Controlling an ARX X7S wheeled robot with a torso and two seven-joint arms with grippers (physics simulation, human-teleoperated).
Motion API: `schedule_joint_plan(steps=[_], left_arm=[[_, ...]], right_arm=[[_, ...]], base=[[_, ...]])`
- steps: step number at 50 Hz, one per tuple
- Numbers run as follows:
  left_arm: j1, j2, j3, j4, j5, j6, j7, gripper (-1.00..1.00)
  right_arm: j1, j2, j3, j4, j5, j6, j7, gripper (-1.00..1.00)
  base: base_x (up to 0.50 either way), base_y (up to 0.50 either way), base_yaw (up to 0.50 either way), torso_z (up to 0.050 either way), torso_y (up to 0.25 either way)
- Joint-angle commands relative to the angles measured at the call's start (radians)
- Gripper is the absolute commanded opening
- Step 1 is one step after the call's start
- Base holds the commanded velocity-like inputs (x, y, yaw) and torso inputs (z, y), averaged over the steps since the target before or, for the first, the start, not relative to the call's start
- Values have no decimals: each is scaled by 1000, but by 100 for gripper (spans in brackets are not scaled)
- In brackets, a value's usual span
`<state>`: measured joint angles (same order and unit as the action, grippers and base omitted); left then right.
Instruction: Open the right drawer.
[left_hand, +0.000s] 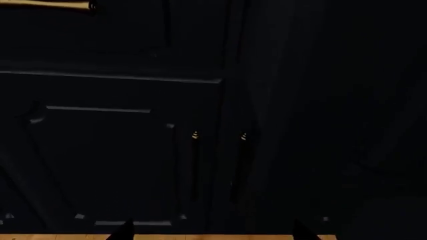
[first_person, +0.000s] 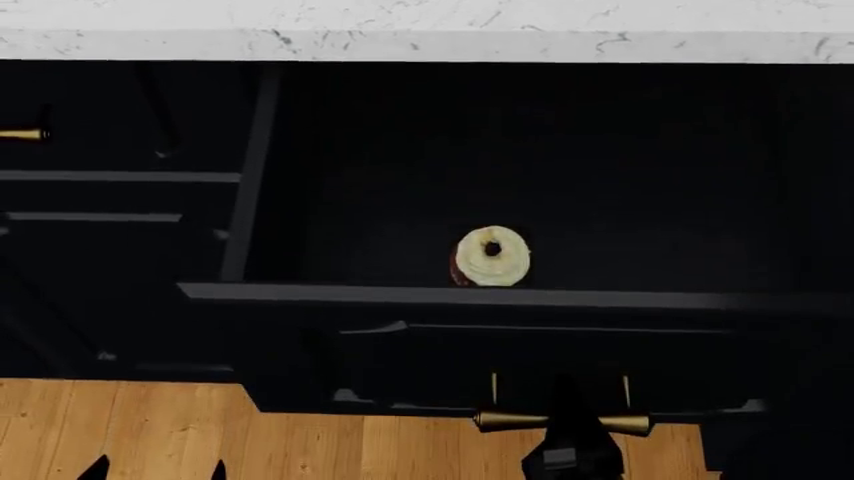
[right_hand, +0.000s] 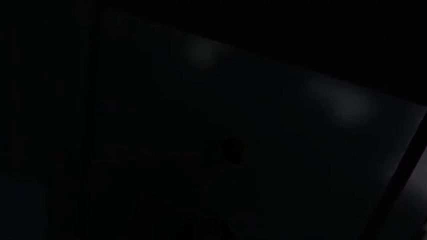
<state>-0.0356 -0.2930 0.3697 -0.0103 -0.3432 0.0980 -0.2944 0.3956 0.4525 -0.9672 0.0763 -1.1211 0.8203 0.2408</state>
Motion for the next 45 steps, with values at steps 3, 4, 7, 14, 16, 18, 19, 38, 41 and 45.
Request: schedule_joint_plan(steps=[3,4,7,14,16,18,19,38,41,45], left_arm=[[-1,-3,3,3,-3,-1,-4,100],[-1,-3,3,0,-3,3,-3,100],[0,-3,3,-2,-3,5,-3,100],[-1,-4,5,-1,-5,4,-5,100],[-1,-4,6,-1,-4,5,-6,100],[0,-6,7,6,-5,-1,-9,100],[-1,-5,7,2,-4,2,-8,100],[-3,-9,13,-3,-8,6,-8,100],[-1,-9,12,-4,-8,10,-9,100],[-2,-10,13,-2,-9,9,-11,100]], right_arm=[[3,1,0,-11,-64,9,39,-100],[2,1,0,-11,-62,7,40,-100],[3,3,1,-15,-63,7,38,-100],[3,3,1,-13,-61,4,40,-100],[4,3,0,-15,-63,3,38,-100],[5,6,1,-20,-64,4,35,-100],[5,5,1,-18,-64,4,37,-100],[13,4,-6,-14,-70,-2,28,-100],[13,4,-7,-14,-72,-2,28,-100],[13,4,-7,-16,-73,-2,28,-100]], base=[[-211,0,0,0,0],[-211,0,0,20,0],[-211,0,0,0,3],[-211,0,0,0,0],[-209,0,0,0,0],[-213,0,0,0,5],[-211,0,0,0,0],[-211,0,0,0,1],[-211,0,0,0,0],[-209,0,0,3,3]])
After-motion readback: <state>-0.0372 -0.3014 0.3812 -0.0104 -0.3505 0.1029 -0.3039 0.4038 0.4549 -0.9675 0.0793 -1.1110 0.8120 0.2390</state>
